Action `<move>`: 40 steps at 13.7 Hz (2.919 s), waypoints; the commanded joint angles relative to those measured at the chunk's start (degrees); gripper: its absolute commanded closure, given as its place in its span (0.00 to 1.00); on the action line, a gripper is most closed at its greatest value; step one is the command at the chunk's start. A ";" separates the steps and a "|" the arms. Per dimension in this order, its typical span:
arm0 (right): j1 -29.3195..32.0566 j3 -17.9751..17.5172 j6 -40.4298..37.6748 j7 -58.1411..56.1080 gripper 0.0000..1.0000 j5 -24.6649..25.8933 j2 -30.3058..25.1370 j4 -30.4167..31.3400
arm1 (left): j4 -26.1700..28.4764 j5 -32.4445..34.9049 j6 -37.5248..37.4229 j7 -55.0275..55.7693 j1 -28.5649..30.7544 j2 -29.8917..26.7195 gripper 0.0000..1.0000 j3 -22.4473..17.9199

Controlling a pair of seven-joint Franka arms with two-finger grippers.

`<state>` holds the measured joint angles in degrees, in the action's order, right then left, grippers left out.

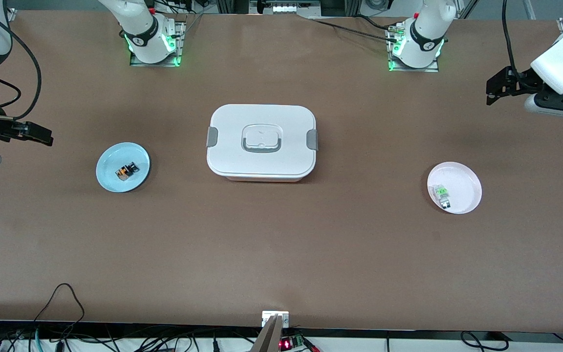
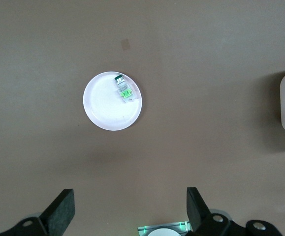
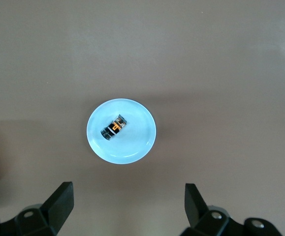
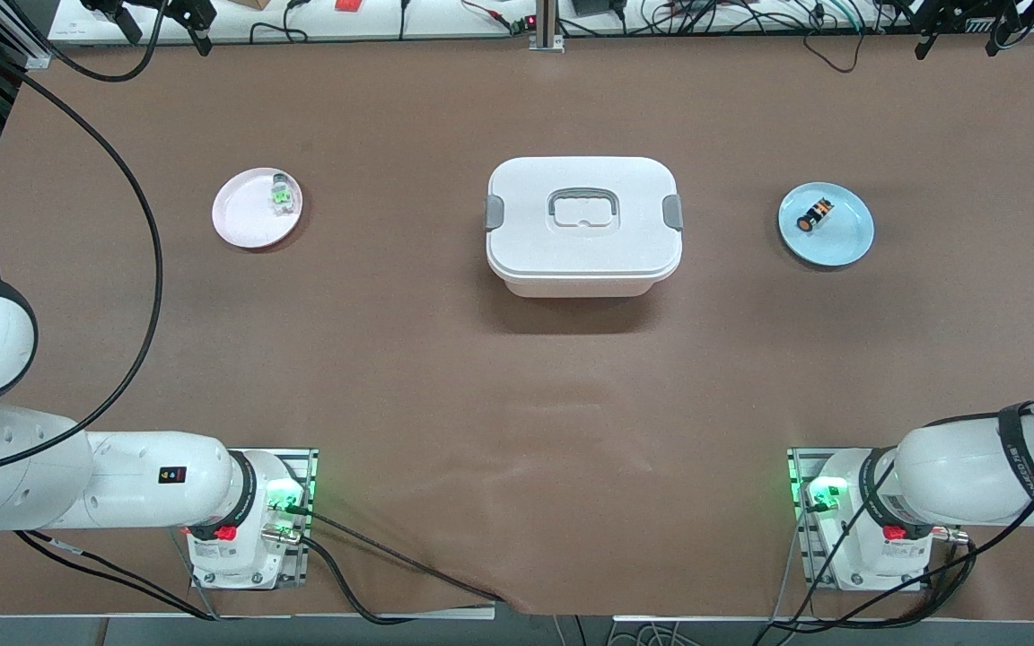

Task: Transfer orange switch to right arm and place

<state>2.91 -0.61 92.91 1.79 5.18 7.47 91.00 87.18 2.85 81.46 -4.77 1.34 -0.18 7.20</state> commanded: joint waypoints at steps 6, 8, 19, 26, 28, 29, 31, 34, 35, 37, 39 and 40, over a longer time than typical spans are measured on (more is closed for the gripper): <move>-0.09 0.52 0.18 -0.91 0.00 -1.93 -8.34 4.18 | -0.69 1.81 0.72 -0.24 -1.25 3.87 0.00 0.80; -0.09 0.70 -1.58 -2.05 0.00 -1.57 -10.10 4.79 | -1.56 1.63 0.72 -0.15 -1.51 4.83 0.00 0.80; 0.00 1.75 -2.64 -1.44 0.00 -4.28 -16.26 10.95 | -6.40 1.90 0.28 0.21 -3.80 7.30 0.00 3.09; -0.18 2.54 -4.14 -2.05 0.00 -4.47 -15.20 8.67 | -6.49 1.72 0.19 0.38 -3.71 7.13 0.00 3.09; -0.18 2.45 -4.14 -2.14 0.00 -4.47 -15.20 8.67 | -6.49 1.81 0.19 0.29 -3.71 7.12 0.00 3.09; -0.18 2.45 -4.14 -2.05 0.00 -4.47 -15.20 8.67 | -6.49 1.72 0.10 0.47 -3.71 7.12 0.00 3.09; -0.18 2.54 -4.14 -2.05 0.00 -4.56 -15.20 8.40 | -6.49 1.54 0.19 0.64 -3.80 7.12 0.00 3.17; -0.27 2.46 -4.14 -2.23 0.00 -4.74 -15.11 7.52 | -6.58 1.19 0.10 0.56 -3.71 7.04 0.00 3.17; -0.53 2.28 -4.14 -2.05 0.00 -4.74 -15.11 7.52 | -6.58 1.02 0.10 0.56 -3.71 7.04 0.00 3.09; -0.62 2.10 -4.14 -1.61 0.00 -4.74 -15.11 7.52 | -6.67 1.02 0.10 0.56 -3.62 7.04 0.00 3.00; -0.62 2.19 -4.14 -1.61 0.00 -4.74 -15.03 7.52 | -6.67 1.10 0.10 -0.05 -3.45 7.04 0.00 2.91; -0.53 2.19 -4.14 -1.61 0.00 -4.74 -15.03 7.52 | -6.67 0.93 0.10 0.12 -3.27 7.04 0.00 2.91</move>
<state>2.50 1.43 90.05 0.32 1.24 -7.98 99.82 82.53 2.89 82.66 -4.69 -2.16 5.93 9.97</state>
